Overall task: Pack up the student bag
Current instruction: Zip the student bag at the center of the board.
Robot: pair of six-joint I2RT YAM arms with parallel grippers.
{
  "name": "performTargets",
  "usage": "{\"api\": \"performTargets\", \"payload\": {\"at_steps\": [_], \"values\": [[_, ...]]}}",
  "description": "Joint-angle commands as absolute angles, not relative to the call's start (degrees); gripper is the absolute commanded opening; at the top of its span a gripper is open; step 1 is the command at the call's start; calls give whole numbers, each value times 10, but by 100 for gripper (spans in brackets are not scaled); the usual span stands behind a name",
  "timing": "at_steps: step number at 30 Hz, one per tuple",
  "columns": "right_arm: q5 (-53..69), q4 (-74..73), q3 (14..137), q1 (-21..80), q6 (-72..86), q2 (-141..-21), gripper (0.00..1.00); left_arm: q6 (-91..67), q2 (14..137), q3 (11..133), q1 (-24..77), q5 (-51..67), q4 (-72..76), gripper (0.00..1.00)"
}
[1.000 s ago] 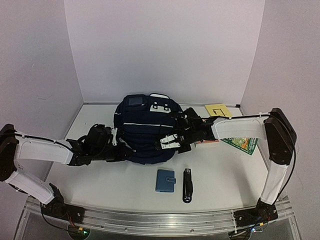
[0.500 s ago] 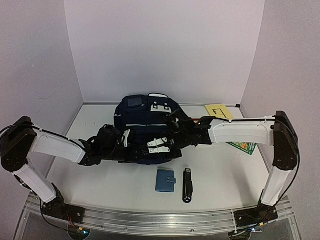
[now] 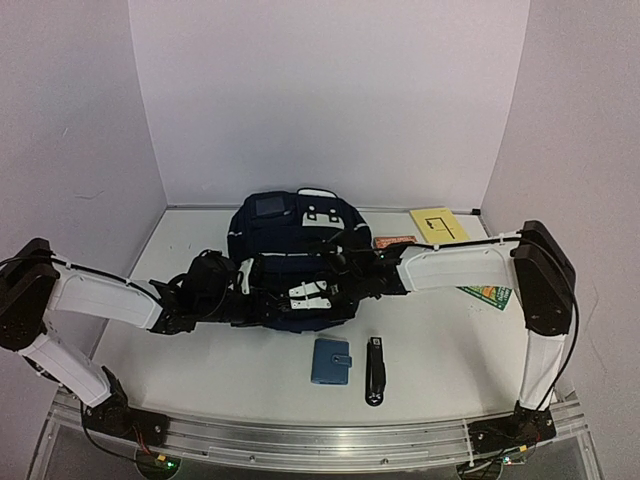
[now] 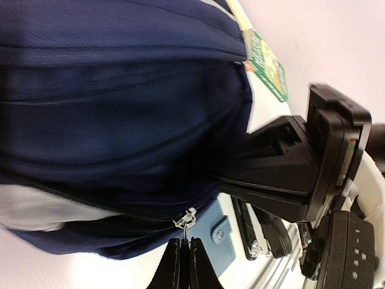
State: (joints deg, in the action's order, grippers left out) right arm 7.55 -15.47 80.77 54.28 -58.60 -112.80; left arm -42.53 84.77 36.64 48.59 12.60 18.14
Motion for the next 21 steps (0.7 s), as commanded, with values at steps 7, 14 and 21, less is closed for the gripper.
{"api": "performTargets", "payload": {"at_steps": [7, 14, 21], "values": [[54, -174, 675, 463, -669, -1021, 0, -438, 776, 372, 434, -17, 77, 0], [60, -174, 716, 450, -647, -1029, 47, -412, 808, 382, 439, 112, 155, 0], [64, -204, 767, 527, -581, -1035, 65, -414, 852, 403, 460, 162, 210, 0]]}}
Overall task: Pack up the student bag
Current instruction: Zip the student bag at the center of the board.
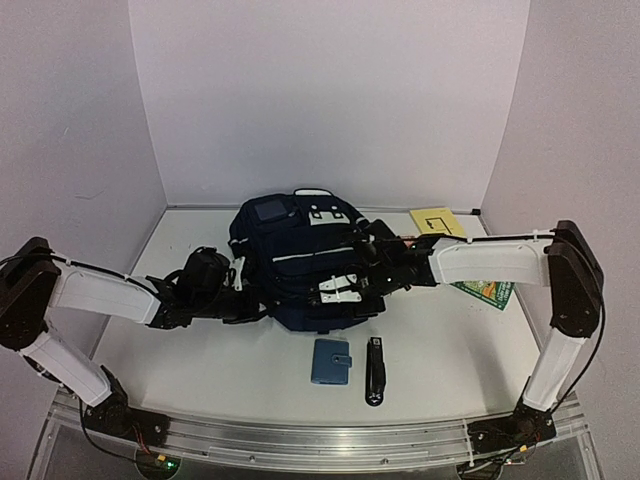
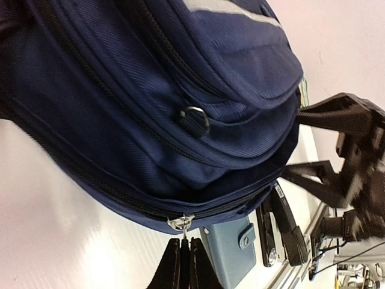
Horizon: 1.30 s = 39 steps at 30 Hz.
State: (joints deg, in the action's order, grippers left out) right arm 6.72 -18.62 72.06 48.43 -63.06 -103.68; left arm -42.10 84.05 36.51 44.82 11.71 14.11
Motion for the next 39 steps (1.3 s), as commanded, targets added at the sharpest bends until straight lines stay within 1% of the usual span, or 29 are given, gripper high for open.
{"api": "performTargets", "payload": {"at_steps": [1, 5, 10, 16, 18, 21, 22, 26, 31, 39], "values": [[66, -210, 774, 533, -570, -1036, 64, -415, 854, 404, 461, 164, 214, 0], [73, -219, 793, 550, -546, -1046, 61, -418, 857, 404, 464, 176, 228, 0], [67, -221, 814, 567, -538, -1080, 54, -421, 859, 402, 464, 182, 237, 0], [30, -210, 844, 568, -527, -1126, 48, -425, 838, 381, 464, 177, 242, 0], [28, -206, 844, 568, -524, -1130, 35, -426, 830, 376, 464, 173, 241, 0], [25, -205, 838, 568, -517, -1121, 7, -425, 820, 369, 464, 147, 219, 0], [22, -206, 833, 568, -516, -1114, 0, -423, 814, 371, 463, 125, 205, 0], [20, -207, 777, 568, -540, -1061, 0, -422, 807, 386, 443, 48, 131, 0], [10, -207, 710, 568, -572, -1009, 0, -423, 825, 406, 409, 7, 96, 0], [0, -207, 654, 557, -589, -957, 0, -419, 878, 456, 380, -57, 64, 0]]}}
